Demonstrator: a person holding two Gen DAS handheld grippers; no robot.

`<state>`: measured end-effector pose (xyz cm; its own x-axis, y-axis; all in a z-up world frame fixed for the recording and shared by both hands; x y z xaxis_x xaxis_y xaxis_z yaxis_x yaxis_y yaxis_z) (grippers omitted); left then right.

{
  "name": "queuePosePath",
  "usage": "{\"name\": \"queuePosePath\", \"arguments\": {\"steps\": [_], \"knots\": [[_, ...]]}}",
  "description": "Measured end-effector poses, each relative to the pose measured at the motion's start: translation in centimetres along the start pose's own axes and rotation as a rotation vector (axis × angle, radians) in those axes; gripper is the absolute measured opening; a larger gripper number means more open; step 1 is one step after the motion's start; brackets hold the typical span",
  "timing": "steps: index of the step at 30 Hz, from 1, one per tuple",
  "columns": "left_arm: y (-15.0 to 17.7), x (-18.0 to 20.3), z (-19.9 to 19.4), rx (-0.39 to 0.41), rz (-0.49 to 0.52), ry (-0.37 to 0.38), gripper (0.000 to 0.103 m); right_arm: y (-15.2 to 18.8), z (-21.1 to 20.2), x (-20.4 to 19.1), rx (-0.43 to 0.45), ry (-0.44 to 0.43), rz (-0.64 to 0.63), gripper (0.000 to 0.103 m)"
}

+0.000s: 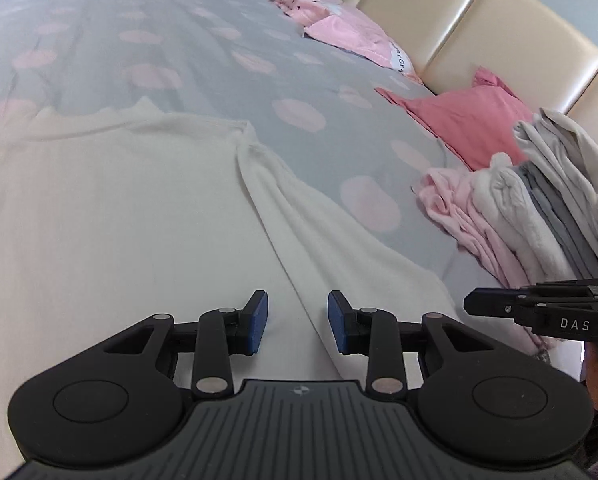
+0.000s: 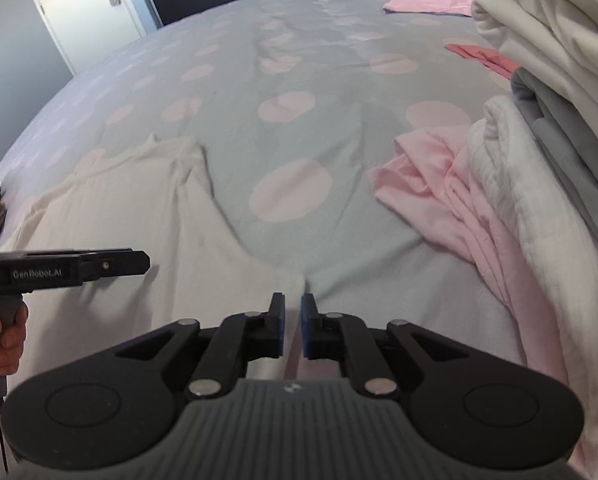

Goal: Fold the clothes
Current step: 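Release the sweater edge and pull both open grippers back, then grasp the other cream sweater sleeve with the left gripper and lift it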

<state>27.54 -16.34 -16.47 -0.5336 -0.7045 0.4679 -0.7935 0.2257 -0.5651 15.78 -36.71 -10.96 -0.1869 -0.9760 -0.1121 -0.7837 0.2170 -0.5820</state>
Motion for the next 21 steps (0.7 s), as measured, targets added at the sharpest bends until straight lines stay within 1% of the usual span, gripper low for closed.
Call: {"name": "queuePosePath", "arguments": {"steps": [2,5,7,9,10,11,12,14,15,17,18,19,21], "knots": [[1.3,0.2,-1.0,-0.025,-0.026,-0.020,0.032,0.7,-1.1,-0.4,0.004,-0.002,-0.025,0.032],[3.1,0.6,-3.0,-0.021,-0.019,-0.030,0.033,2.3,-2.9,-1.2,-0.001,-0.012,-0.070,0.033],[4.0,0.6,-4.7,-0.008,-0.043,-0.026,0.039,3.4,-4.1,-1.9,-0.005,-0.022,-0.099,0.033],[4.4,0.3,-6.7,0.017,-0.074,-0.040,0.042,4.5,-5.5,-3.0,-0.005,-0.033,-0.129,0.036],[4.6,0.1,-7.9,0.030,-0.082,-0.053,0.044,5.0,-6.2,-3.6,-0.002,-0.037,-0.146,0.041],[4.7,-0.2,-9.2,0.043,-0.083,-0.073,0.049,5.4,-6.8,-4.2,0.004,-0.043,-0.163,0.046],[5.0,-0.6,-10.6,0.051,-0.088,-0.089,0.052,5.9,-7.6,-4.9,0.014,-0.054,-0.181,0.048],[5.4,-1.5,-13.5,0.074,-0.101,-0.117,0.053,6.9,-8.9,-6.4,0.021,-0.079,-0.214,0.054],[5.6,-2.1,-15.1,0.084,-0.106,-0.140,0.054,7.4,-9.5,-7.2,0.022,-0.090,-0.234,0.056],[6.0,-3.4,-18.2,0.106,-0.115,-0.193,0.054,8.2,-10.4,-9.2,0.030,-0.103,-0.292,0.064],[6.2,-4.1,-19.9,0.123,-0.119,-0.217,0.054,8.6,-10.9,-10.1,0.037,-0.104,-0.322,0.066],[6.5,-5.0,-21.6,0.138,-0.126,-0.241,0.054,9.0,-11.3,-10.9,0.046,-0.097,-0.348,0.070],[7.0,-6.7,-24.9,0.171,-0.135,-0.299,0.054,9.5,-11.5,-12.3,0.046,-0.084,-0.371,0.072]]}}
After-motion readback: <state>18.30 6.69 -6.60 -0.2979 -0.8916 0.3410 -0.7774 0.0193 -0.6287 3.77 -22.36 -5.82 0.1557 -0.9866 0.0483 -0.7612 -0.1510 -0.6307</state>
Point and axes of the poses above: each gripper's, at about its wrist camera, not at the fingertips, and z roughly the way its jaws point, x to its right, y to its underside, the point moved 5 cm from there along z, roughly the way its jaws point, and after that the axes turned 6 degrees about y, right-handed, at the moved point
